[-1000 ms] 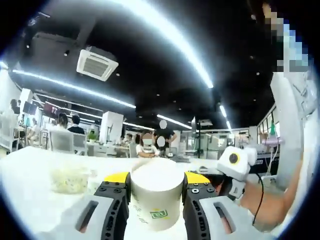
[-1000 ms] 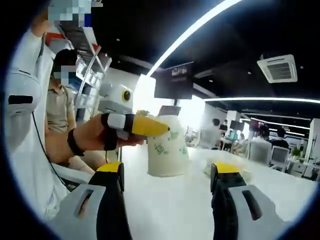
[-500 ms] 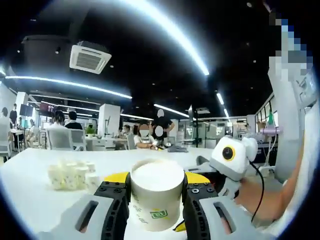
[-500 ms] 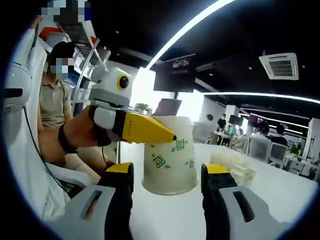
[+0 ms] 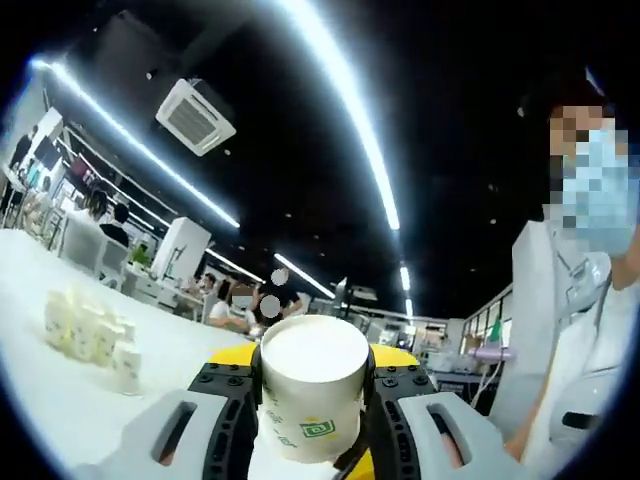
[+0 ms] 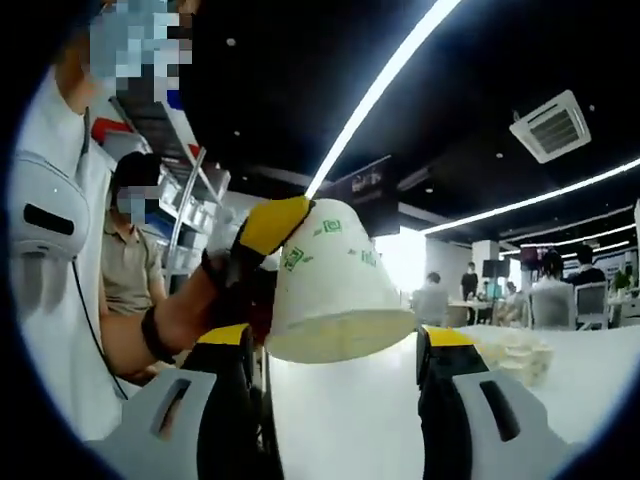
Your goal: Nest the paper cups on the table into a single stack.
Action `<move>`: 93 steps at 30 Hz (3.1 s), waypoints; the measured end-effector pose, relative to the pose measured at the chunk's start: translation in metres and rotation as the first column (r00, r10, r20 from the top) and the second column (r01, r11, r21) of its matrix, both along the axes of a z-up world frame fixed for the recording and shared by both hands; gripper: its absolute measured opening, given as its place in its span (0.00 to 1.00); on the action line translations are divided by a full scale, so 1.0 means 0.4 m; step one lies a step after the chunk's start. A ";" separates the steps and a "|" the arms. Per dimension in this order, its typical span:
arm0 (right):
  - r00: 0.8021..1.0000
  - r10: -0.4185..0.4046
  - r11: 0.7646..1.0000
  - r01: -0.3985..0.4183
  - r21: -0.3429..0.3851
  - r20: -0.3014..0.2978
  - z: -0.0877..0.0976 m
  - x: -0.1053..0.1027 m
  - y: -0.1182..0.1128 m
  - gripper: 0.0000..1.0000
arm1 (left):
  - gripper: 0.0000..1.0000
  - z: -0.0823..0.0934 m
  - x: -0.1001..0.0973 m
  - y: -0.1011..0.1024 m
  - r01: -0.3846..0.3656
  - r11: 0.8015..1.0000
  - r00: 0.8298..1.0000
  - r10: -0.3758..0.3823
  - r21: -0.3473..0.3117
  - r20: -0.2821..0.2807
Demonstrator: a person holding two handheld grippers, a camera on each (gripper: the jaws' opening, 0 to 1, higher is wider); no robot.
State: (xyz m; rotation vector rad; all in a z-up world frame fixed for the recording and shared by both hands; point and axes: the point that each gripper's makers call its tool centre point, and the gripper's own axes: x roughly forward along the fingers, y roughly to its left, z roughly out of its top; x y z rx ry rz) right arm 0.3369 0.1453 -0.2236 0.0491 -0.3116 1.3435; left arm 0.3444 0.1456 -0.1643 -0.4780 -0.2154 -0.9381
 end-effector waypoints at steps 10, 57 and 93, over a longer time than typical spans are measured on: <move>0.998 -0.014 0.985 0.002 0.172 0.066 0.059 -0.005 -0.040 0.68 | 0.43 -0.011 0.033 -0.018 0.149 0.937 0.978 -0.188 -0.316 -0.094; 0.982 -0.166 0.941 0.184 -0.286 0.086 -0.139 0.212 -0.019 0.56 | 0.42 -0.250 0.197 0.085 -0.119 0.993 0.961 0.120 0.019 -0.248; 0.978 -0.207 0.842 0.172 -0.512 -0.012 -0.242 0.325 -0.056 0.58 | 0.44 -0.234 0.103 0.075 -0.197 0.961 0.973 0.216 0.196 -0.081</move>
